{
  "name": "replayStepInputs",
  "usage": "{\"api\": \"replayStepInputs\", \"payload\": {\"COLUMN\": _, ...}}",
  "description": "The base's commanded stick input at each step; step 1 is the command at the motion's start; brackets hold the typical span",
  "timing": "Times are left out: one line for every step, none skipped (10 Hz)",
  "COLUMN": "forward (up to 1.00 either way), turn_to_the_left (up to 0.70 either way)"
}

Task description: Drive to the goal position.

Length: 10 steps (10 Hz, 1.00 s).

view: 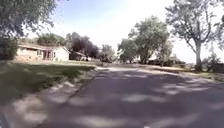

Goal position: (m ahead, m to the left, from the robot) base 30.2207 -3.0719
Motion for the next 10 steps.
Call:
{"api": "replayStepInputs", "payload": {"forward": 1.00, "turn_to_the_left": 0.00}}
{"api": "replayStepInputs", "payload": {"forward": 1.00, "turn_to_the_left": 0.00}}
{"api": "replayStepInputs", "payload": {"forward": 1.00, "turn_to_the_left": 0.00}}
{"api": "replayStepInputs", "payload": {"forward": 1.00, "turn_to_the_left": 0.00}}
{"api": "replayStepInputs", "payload": {"forward": 1.00, "turn_to_the_left": 0.00}}
{"api": "replayStepInputs", "payload": {"forward": 1.00, "turn_to_the_left": 0.00}}
{"api": "replayStepInputs", "payload": {"forward": 1.00, "turn_to_the_left": 0.00}}
{"api": "replayStepInputs", "payload": {"forward": 1.00, "turn_to_the_left": 0.00}}
{"api": "replayStepInputs", "payload": {"forward": 1.00, "turn_to_the_left": 0.00}}
{"api": "replayStepInputs", "payload": {"forward": 1.00, "turn_to_the_left": 0.00}}
